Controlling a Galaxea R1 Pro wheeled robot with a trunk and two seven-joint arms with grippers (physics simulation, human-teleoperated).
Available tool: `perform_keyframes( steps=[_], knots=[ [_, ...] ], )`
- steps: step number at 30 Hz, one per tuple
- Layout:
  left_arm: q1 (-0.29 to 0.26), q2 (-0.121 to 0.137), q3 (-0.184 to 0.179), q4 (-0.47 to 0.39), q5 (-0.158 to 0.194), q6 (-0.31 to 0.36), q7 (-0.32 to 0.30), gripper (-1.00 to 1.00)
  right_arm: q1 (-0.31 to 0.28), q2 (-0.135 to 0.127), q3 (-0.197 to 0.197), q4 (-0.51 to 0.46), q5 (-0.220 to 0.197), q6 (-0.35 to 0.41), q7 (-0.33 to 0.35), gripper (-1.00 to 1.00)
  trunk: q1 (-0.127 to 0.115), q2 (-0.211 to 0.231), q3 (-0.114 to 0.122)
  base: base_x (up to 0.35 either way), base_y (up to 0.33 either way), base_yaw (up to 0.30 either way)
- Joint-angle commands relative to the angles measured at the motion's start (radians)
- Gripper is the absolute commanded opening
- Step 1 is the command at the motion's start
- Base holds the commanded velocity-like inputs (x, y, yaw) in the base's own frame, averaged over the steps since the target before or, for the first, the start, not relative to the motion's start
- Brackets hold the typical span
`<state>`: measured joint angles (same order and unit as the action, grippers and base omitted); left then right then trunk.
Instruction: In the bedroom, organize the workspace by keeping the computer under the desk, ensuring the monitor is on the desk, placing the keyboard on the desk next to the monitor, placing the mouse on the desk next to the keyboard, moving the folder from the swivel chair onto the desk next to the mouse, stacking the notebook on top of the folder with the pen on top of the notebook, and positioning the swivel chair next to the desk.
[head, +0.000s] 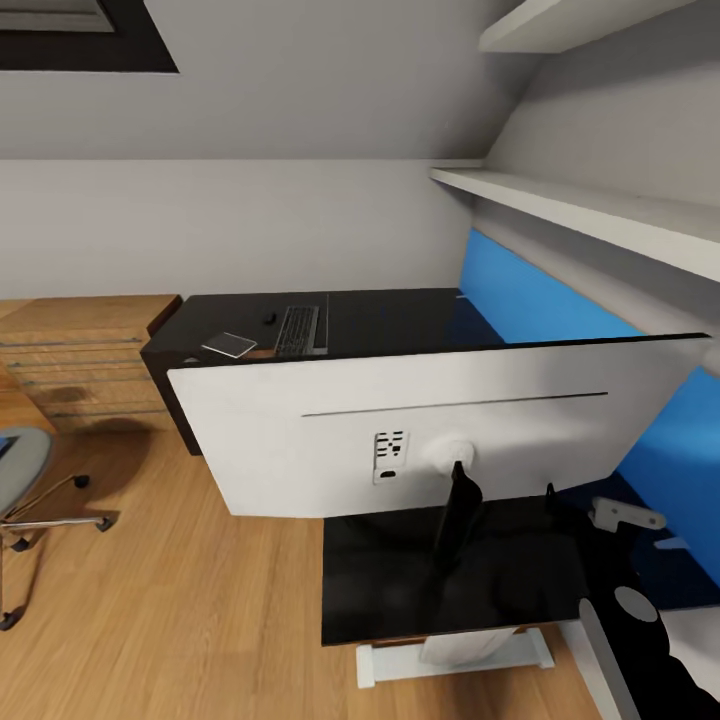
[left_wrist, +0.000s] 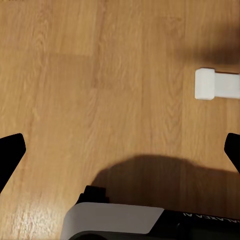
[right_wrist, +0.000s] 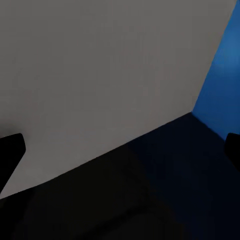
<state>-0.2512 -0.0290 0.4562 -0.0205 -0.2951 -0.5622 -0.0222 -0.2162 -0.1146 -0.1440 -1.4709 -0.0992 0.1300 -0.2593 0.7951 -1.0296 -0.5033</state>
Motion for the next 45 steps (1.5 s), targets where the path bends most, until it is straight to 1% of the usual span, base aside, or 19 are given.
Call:
perform_keyframes(
  steps=[1,5,13,42,45],
  knots=[
    [0.000,0.000,0.009,0.000,-0.006,-0.002,-0.002,1.00,-0.001,-0.001,0.001,-0.001,-0.011,0.003,-0.005,1.00,0.000,-0.001,-0.001,0.010,0.002,0.000],
    [0.000,0.000,0.009,0.000,-0.006,-0.002,-0.002,1.00,-0.001,0.000,0.001,-0.001,-0.011,0.003,-0.005,1.00,0.000,-0.001,-0.001,0.021,0.001,0.000],
    [0.000,0.000,0.009,0.000,-0.006,-0.004,-0.002,1.00,-0.001,-0.001,0.001,-0.001,-0.011,0.003,-0.005,1.00,0.000,-0.001,-0.001,0.169,0.000,0.000],
    [0.000,-0.001,0.009,0.000,-0.007,-0.004,-0.005,1.00,-0.001,-0.001,0.002,-0.001,-0.014,0.002,0.003,1.00,0.000,-0.001,-0.001,0.033,0.000,0.000],
    [0.000,-0.002,0.009,0.000,-0.007,-0.003,-0.005,1.00,-0.001,0.000,0.002,0.002,-0.012,-0.014,0.003,1.00,0.000,-0.001,-0.001,0.001,0.000,0.000]
  ],
)
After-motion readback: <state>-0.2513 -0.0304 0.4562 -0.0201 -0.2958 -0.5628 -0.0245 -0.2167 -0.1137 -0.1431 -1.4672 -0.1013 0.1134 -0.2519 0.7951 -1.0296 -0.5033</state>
